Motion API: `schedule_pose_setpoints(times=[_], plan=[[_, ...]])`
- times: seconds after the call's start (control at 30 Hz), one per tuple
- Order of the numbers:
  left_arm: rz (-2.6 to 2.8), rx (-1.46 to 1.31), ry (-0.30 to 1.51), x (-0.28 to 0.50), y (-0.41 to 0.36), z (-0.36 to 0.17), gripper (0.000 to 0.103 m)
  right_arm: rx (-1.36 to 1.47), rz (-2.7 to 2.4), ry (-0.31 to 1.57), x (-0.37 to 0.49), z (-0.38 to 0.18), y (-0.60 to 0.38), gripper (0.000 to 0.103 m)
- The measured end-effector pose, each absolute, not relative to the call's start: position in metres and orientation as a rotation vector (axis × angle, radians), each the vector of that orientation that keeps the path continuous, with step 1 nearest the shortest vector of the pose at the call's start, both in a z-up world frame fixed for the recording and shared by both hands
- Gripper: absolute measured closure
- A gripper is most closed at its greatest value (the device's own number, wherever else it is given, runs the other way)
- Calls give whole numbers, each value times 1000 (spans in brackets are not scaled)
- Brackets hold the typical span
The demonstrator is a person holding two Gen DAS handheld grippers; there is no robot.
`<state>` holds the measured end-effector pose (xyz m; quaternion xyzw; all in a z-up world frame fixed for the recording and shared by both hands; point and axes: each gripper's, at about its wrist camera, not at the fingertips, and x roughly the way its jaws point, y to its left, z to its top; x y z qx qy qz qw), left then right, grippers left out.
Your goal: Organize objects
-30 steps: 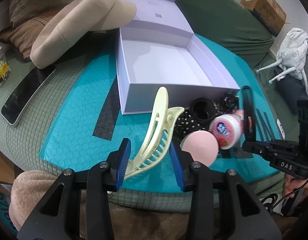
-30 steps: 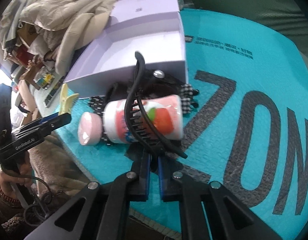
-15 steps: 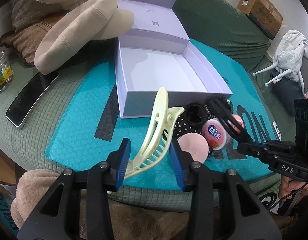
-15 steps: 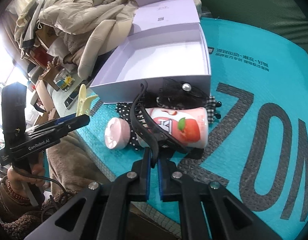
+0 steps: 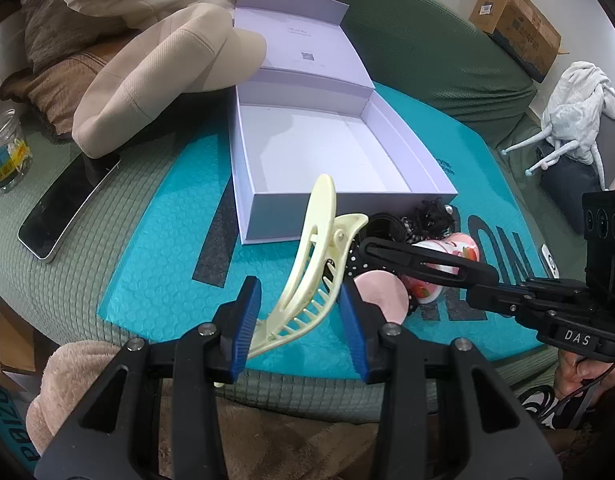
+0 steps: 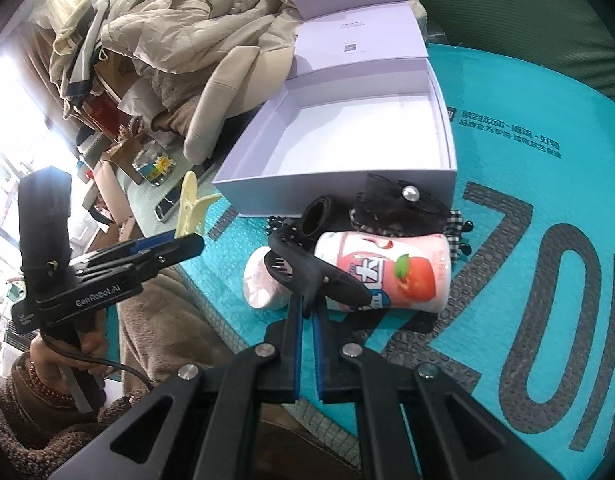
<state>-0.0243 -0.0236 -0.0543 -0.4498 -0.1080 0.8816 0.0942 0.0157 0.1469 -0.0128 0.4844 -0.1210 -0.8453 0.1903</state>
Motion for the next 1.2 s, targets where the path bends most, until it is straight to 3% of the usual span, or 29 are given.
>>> schedule_pose_setpoints(times=[0.53, 0.87, 1.03, 1.13, 1.2], plan=[[2641, -1324, -322, -25, -31, -45, 65, 1259, -2434, -273, 1, 9, 149, 99], [2619, -1364, -323, -27, -30, -51, 65, 1365, -2427, -267, -8, -15, 145, 95], [2607, -1372, -316, -28, -28, -53, 65, 1389, -2466, -175, -13, -13, 139, 75], [2612, -1374, -315, -27, -28, -53, 65, 1348, -2561, 88, -4, -2, 127, 56], [2613, -1371, -327, -28, -29, -53, 65, 1272, -2582, 219, 1, 3, 120, 51]])
